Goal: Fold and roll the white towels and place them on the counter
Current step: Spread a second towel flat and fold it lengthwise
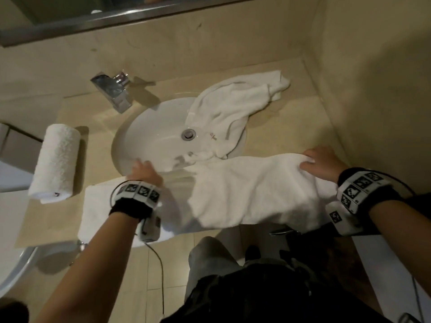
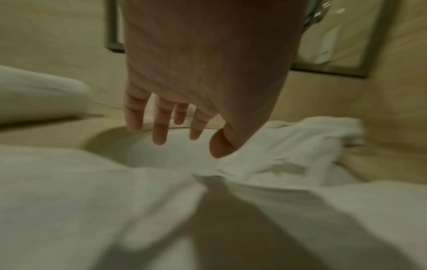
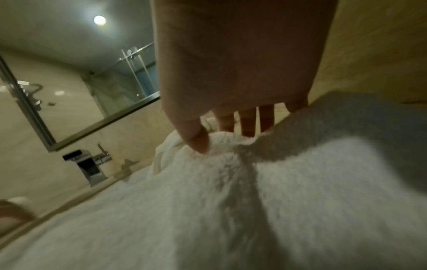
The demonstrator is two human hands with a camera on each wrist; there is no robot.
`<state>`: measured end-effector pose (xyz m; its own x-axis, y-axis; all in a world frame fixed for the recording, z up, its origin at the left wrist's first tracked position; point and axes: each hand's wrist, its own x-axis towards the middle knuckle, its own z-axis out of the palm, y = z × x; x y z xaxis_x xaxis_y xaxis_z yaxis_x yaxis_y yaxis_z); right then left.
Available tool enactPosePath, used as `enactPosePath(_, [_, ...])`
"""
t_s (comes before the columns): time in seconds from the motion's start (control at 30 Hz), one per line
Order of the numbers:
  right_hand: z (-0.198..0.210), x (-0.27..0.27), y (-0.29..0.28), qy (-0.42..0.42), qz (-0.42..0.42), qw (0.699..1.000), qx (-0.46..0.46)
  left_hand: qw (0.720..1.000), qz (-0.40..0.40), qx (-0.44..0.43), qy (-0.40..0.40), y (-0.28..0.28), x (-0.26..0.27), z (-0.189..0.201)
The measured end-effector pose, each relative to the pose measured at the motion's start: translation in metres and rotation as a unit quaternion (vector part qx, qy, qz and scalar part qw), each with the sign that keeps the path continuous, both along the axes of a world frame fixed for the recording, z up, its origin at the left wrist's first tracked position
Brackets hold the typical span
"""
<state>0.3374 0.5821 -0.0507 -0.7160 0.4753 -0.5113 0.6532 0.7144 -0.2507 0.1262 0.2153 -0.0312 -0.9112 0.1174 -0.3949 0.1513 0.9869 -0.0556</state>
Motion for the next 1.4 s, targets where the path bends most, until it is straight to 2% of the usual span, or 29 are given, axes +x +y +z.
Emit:
enactPosePath(0.03, [-0.003, 0.005, 0.000, 0.005, -0.001, 1.000, 0.009, 0.999, -0.044, 0.017, -0.010, 0.027, 0.008, -0.002])
enactPosePath(0.1, [-0.008, 0.016, -0.003, 0.089, -0.005, 0.995, 0.035, 0.985, -0.162, 0.053, -0.038, 0.080, 0.025, -0.005])
enactPosePath(0.17, [-0.007, 0.026, -0.008, 0.189, 0.007, 0.981, 0.047, 0.952, -0.287, 0.089, -0.064, 0.131, 0.048, -0.003])
enactPosePath(0.23, [-0.005, 0.038, -0.013, 0.237, 0.031, 0.969, 0.057, 0.915, -0.374, 0.128, -0.078, 0.173, 0.068, 0.000])
enactPosePath(0.33, [-0.001, 0.052, -0.015, 0.197, 0.059, 0.976, 0.072, 0.880, -0.442, 0.148, -0.097, 0.224, 0.093, 0.001])
enactPosePath(0.47, [0.000, 0.063, -0.017, 0.173, 0.075, 0.982, 0.032, 0.853, -0.477, 0.150, -0.150, 0.264, 0.106, -0.011])
enactPosePath(0.53, [-0.002, 0.071, -0.016, 0.127, 0.099, 0.987, 0.028, 0.842, -0.495, 0.133, -0.170, 0.275, 0.111, -0.018])
enactPosePath(0.63, [-0.005, 0.082, -0.016, 0.069, 0.099, 0.991, 0.062, 0.853, -0.486, 0.113, -0.151, 0.283, 0.114, -0.026])
enactPosePath(0.77, [-0.007, 0.087, -0.014, 0.088, 0.074, 0.988, 0.106, 0.865, -0.477, 0.127, -0.086, 0.294, 0.129, -0.028])
enactPosePath(0.83, [-0.005, 0.089, -0.015, 0.095, 0.058, 0.988, 0.107, 0.856, -0.488, 0.156, -0.063, 0.302, 0.145, -0.025])
enactPosePath(0.93, [0.005, 0.095, -0.016, 0.119, 0.033, 0.984, 0.126, 0.850, -0.491, 0.152, -0.115, 0.314, 0.161, -0.026])
enactPosePath(1.07, [0.006, 0.111, -0.009, 0.089, 0.022, 0.989, 0.119, 0.858, -0.475, 0.123, -0.153, 0.318, 0.165, -0.032])
enactPosePath(1.17, [0.003, 0.115, -0.008, 0.115, -0.033, 0.991, 0.067, 0.874, -0.411, 0.167, -0.198, 0.316, 0.157, -0.023])
enactPosePath(1.23, [-0.002, 0.114, -0.007, 0.152, -0.075, 0.985, 0.023, 0.879, -0.328, 0.237, -0.251, 0.315, 0.150, -0.012])
enactPosePath(1.3, [0.000, 0.108, -0.010, 0.205, -0.126, 0.970, -0.007, 0.858, -0.264, 0.300, -0.324, 0.310, 0.142, -0.002])
enactPosePath(1.4, [0.009, 0.095, -0.014, 0.258, -0.172, 0.949, -0.055, 0.827, -0.196, 0.324, -0.416, 0.300, 0.131, 0.003])
